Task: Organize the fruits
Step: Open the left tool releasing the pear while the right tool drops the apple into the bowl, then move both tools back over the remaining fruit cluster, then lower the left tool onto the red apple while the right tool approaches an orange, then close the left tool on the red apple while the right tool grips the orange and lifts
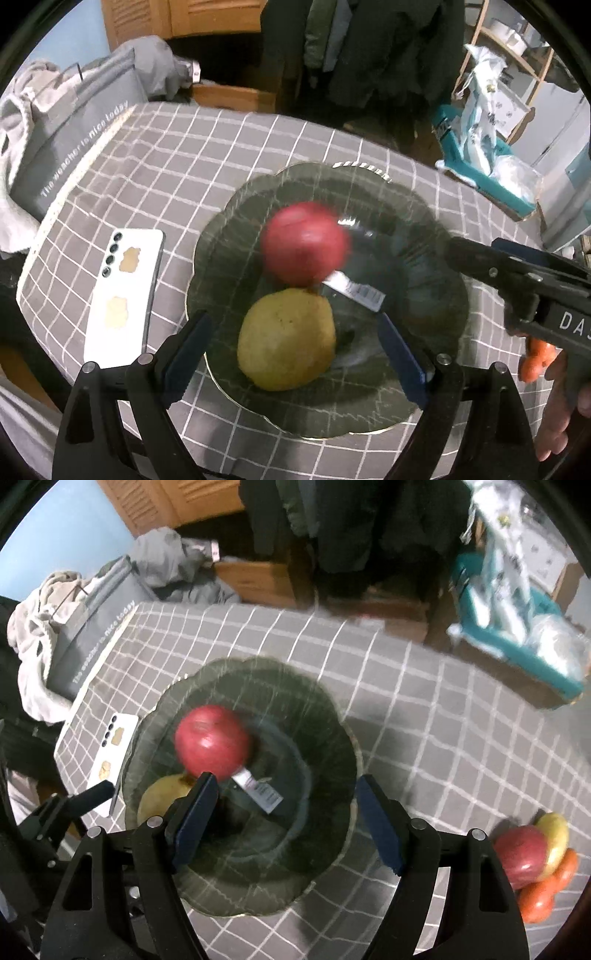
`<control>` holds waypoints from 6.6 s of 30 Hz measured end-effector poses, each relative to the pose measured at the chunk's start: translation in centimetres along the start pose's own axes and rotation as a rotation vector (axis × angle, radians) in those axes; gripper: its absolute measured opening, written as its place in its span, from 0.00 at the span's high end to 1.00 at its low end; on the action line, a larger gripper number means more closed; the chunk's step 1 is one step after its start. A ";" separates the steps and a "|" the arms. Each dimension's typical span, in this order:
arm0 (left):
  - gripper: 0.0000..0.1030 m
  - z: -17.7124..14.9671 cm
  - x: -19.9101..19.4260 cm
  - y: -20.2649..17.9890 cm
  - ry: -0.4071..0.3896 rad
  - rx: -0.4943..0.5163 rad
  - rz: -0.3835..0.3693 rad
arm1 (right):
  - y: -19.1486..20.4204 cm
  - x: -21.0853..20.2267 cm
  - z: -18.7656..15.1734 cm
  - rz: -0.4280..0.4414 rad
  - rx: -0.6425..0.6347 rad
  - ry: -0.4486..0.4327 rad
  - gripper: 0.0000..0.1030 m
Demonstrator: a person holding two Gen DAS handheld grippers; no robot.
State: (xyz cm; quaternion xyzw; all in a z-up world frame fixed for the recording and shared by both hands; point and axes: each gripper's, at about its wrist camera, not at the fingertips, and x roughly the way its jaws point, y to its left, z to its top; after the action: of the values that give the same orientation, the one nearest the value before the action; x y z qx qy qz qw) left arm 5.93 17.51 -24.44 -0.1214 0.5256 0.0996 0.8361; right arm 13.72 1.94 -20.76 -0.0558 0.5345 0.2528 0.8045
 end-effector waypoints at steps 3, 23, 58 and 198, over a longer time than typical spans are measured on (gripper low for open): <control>0.11 0.1 -1.5 -0.7 -0.036 0.029 0.004 | -0.2 -2.0 0.0 -0.054 -0.013 -0.047 0.24; 0.08 0.7 -9.0 -6.8 -0.198 0.139 -0.091 | -4.9 -15.0 -3.9 -0.246 0.035 -0.265 0.23; 0.01 -1.8 -13.3 -21.5 -0.259 0.409 -0.239 | -19.5 -25.5 -14.8 -0.397 0.314 -0.381 0.22; 0.30 -5.7 8.5 -32.3 0.141 0.533 -0.313 | -32.9 -9.6 -22.1 -0.295 0.563 -0.063 0.57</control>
State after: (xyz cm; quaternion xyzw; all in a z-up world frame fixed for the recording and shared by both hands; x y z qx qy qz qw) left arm 14.23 -14.62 -31.35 0.0160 0.5649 -0.1800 0.8051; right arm 7.81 -37.84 -27.46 0.1000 0.5443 -0.0225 0.8326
